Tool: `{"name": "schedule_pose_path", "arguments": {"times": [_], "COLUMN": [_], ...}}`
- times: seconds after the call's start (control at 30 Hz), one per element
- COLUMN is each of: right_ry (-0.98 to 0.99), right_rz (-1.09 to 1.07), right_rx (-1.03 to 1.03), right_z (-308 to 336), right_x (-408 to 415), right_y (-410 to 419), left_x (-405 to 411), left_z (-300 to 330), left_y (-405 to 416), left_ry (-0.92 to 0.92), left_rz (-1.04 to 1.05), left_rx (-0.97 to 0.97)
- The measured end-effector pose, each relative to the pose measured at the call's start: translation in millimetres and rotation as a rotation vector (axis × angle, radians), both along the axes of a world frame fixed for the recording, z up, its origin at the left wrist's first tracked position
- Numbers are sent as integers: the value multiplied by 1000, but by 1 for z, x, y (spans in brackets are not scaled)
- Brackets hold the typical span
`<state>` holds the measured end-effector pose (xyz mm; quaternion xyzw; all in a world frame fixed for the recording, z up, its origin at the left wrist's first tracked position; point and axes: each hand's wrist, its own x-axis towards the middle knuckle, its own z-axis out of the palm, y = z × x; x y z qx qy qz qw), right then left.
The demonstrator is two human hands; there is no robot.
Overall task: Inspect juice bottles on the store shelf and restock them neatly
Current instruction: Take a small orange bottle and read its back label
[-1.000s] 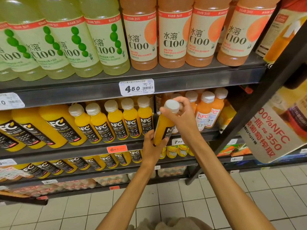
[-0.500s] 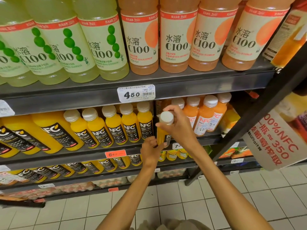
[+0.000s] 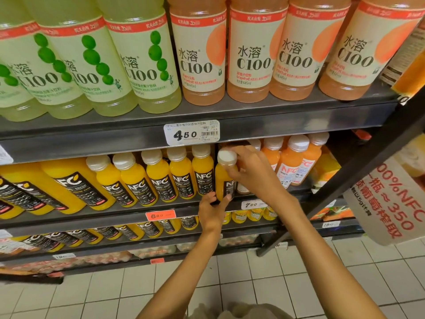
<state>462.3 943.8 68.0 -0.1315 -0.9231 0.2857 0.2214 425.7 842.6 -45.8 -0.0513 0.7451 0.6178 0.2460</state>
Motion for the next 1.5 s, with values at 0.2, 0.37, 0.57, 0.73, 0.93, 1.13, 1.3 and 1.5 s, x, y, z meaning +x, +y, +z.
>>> {"name": "schedule_pose_path", "arguments": {"times": [0.2, 0.37, 0.57, 0.73, 0.93, 1.13, 1.3, 1.5], "right_ry": [-27, 70, 65, 8, -34, 103, 305, 379], "right_rz": [-16, -143, -172, -141, -67, 37, -15, -3], "right_rx": [160, 379, 374, 440, 373, 41, -332, -697], "right_z": [6, 4, 3, 0, -5, -2, 23, 44], "right_x": [-2, -4, -4, 17, 30, 52, 66, 71], "right_y": [6, 0, -1, 17, 20, 8, 1, 2], "left_x": [1, -4, 1, 5, 24, 34, 45, 71], "left_z": [6, 15, 13, 9, 13, 25, 43, 76], "left_y": [6, 10, 7, -5, -11, -14, -33, -55], "left_ry": [-226, -331, -331, -254, -73, 158, 148, 92], "left_rz": [96, 206, 208, 119, -113, -394, -569, -627], "left_rx": [254, 392, 444, 378, 267, 167, 275, 317]}}
